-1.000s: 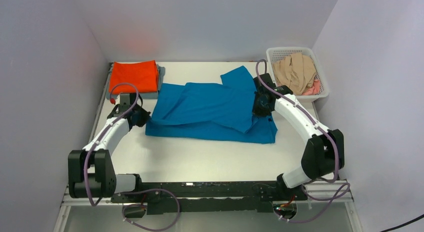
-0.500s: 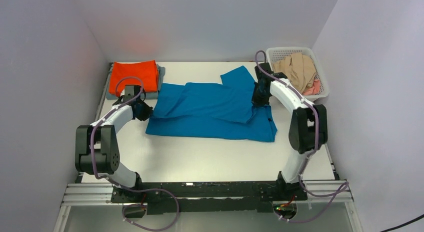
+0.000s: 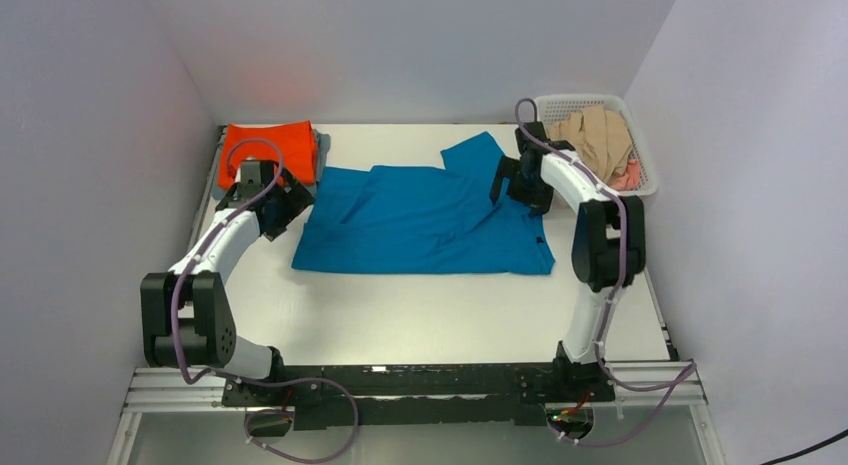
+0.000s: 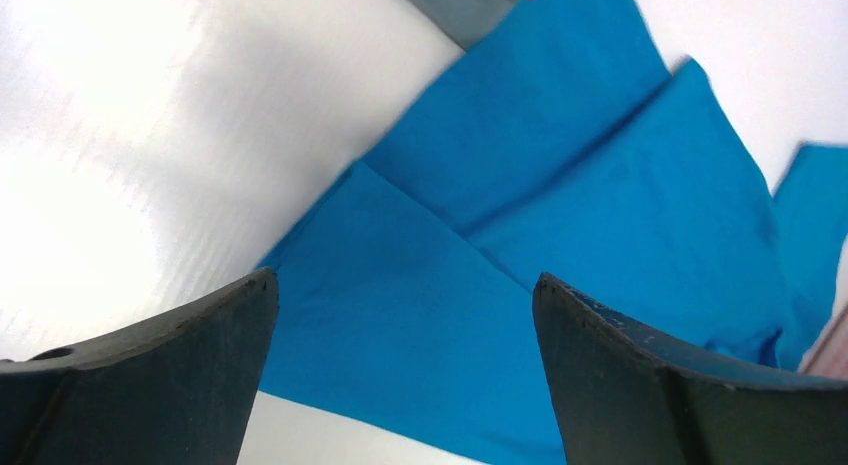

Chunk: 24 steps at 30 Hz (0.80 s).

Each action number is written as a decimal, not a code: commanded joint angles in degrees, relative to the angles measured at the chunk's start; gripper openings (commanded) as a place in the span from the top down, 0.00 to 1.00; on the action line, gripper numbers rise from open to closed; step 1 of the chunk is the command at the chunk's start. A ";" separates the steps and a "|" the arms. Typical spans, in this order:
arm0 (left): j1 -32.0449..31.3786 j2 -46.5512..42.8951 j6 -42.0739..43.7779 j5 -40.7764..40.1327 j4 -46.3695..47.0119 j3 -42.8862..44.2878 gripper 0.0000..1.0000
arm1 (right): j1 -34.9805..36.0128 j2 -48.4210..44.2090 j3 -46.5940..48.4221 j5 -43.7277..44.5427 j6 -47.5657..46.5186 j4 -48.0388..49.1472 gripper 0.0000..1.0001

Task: Fold and stack the t-shirts
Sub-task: Fold the flattened tshirt in 1/3 of the way

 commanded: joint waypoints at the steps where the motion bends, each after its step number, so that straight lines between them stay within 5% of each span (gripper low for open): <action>1: -3.05 -3.04 4.30 6.27 2.28 -0.46 0.01 | 0.92 -15.50 -15.93 -2.92 -0.03 9.92 0.00; 5: -7.35 0.41 5.69 11.18 5.76 -0.23 0.01 | 2.37 -23.62 -29.39 -10.39 -0.08 21.63 0.00; 9: -9.90 6.64 5.94 14.67 7.89 0.49 0.00 | 4.17 -22.56 -33.19 -14.02 -1.79 28.26 0.00; 17: -11.18 12.07 5.89 15.56 8.75 -4.92 0.01 | 4.79 -21.20 -39.38 -6.39 0.34 27.29 0.00; 24: -13.54 2.83 3.86 11.35 5.92 -15.49 0.01 | 5.16 -31.00 -54.18 -11.07 3.97 25.31 0.00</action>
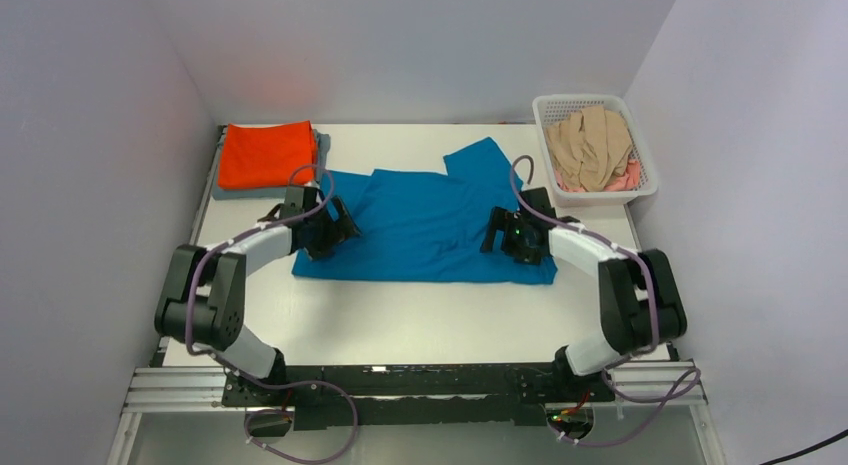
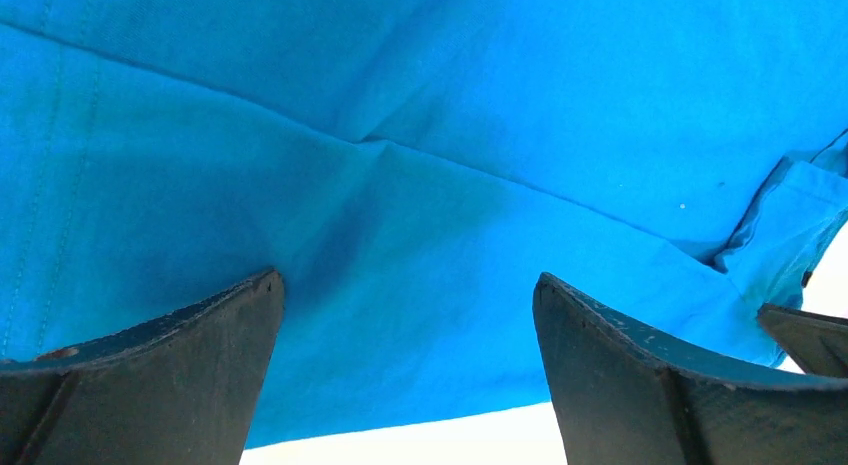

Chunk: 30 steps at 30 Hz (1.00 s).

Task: Fold and stack the t-shirts
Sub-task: Fold the flattened tshirt in 1/3 of the way

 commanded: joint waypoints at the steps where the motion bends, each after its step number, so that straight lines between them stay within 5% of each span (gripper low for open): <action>1: -2.50 -6.56 -1.26 -3.68 -7.43 -8.91 0.01 | 0.59 -6.15 -9.25 -2.75 3.11 -6.07 0.00; 13: -4.32 -32.08 -8.11 -8.11 -19.48 -23.50 0.01 | 0.85 -22.55 -15.33 4.59 9.82 -24.49 0.00; 19: -4.64 -38.52 -6.62 -6.98 -20.46 -20.24 0.01 | 0.76 -26.14 -11.83 2.08 6.38 -20.99 0.00; 24: -4.36 -34.20 -2.71 -16.53 -20.90 -8.02 0.01 | 0.84 -27.21 -3.73 2.37 2.77 -14.46 0.00; 30: 1.39 -16.16 5.60 -21.18 -15.68 6.06 0.01 | 0.77 -26.06 -0.91 1.25 2.64 -6.29 0.00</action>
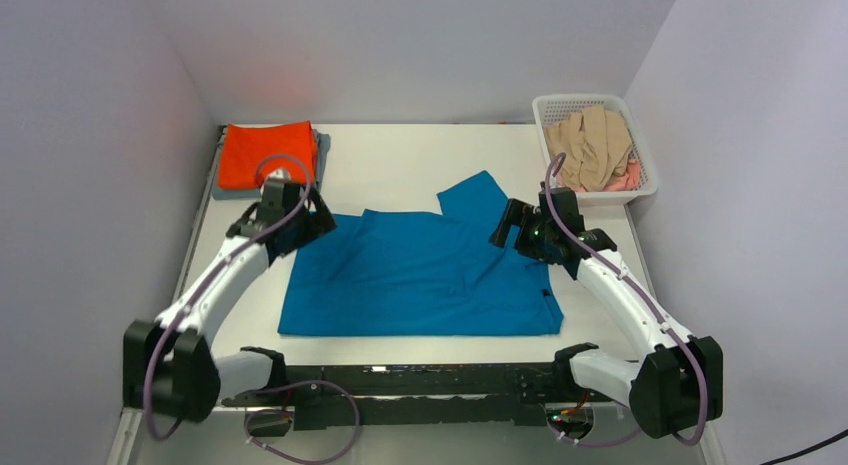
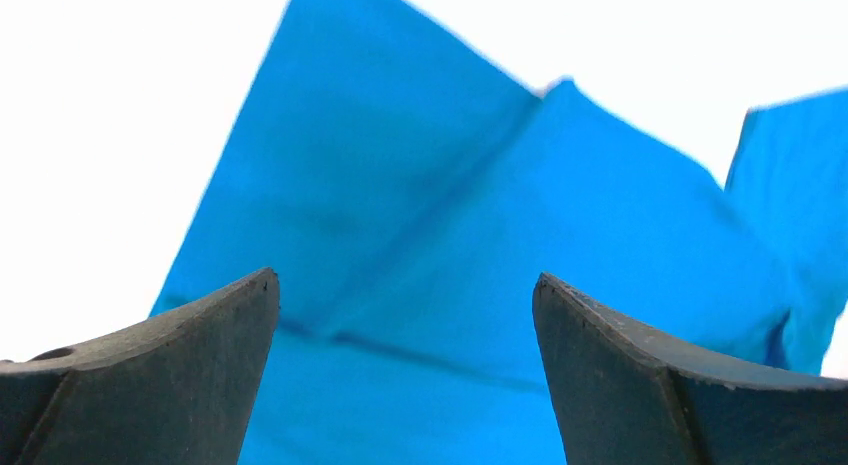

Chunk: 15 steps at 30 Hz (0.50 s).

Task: Fold and stack the t-shirts
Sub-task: Fold the flattened tshirt in 1/3 of the way, then grab the side of the flattened tshirt furthest away from the robot with both arms

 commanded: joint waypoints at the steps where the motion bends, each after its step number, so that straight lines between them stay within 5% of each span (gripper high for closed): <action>1: 4.87 13.12 8.52 -4.44 5.08 9.62 0.00 | -0.22 -0.38 1.17 -0.49 -0.87 9.10 0.00; 10: 11.94 37.66 18.33 2.33 9.26 26.26 0.17 | -0.12 1.40 -0.30 0.33 -1.86 11.10 0.00; 15: 12.16 43.36 19.24 6.45 7.43 29.41 0.26 | -0.10 1.39 -1.12 1.06 -2.28 11.69 0.00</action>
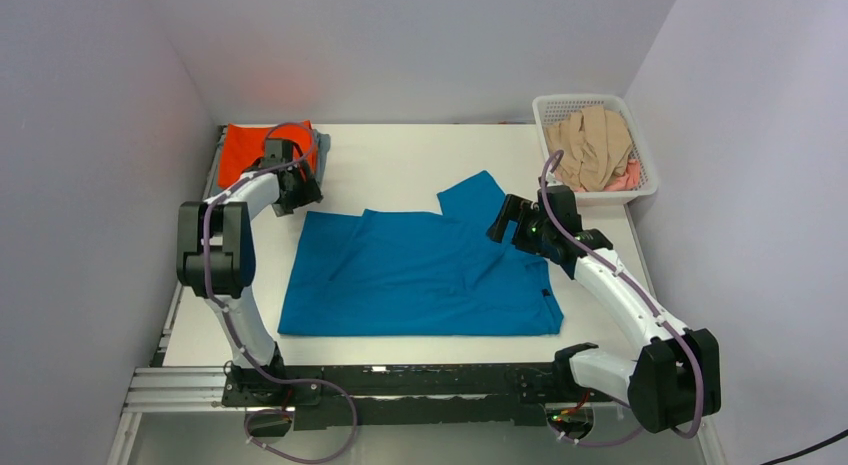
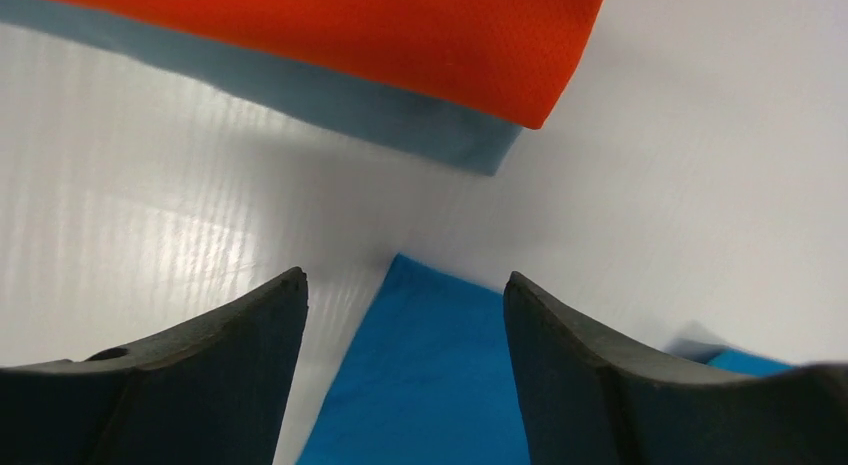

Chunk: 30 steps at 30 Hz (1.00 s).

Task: Fold and stack the t-shirts
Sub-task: Grab the side of the flattened tshirt furthest away from the robot with both arms

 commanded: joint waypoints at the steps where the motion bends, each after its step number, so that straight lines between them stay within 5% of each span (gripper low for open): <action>1: -0.26 2.61 2.87 5.58 -0.61 2.85 0.28 | -0.08 -0.08 -0.74 1.59 -1.32 2.46 0.00; 9: -1.82 4.02 2.72 5.98 -1.72 0.50 0.40 | -0.16 -0.49 -1.43 3.01 -2.09 2.41 0.00; 15: -4.56 4.66 2.26 -1.82 -5.47 1.58 0.54 | -0.13 -0.86 -1.72 2.94 -2.26 2.48 0.00; 26: -5.11 5.98 0.33 -8.46 -10.39 5.02 1.00 | -0.05 -0.58 -1.01 3.98 -2.24 3.17 0.00; 30: -4.80 5.95 -0.05 -11.03 -12.26 7.27 1.00 | 0.89 4.45 4.08 4.93 -1.71 4.43 0.00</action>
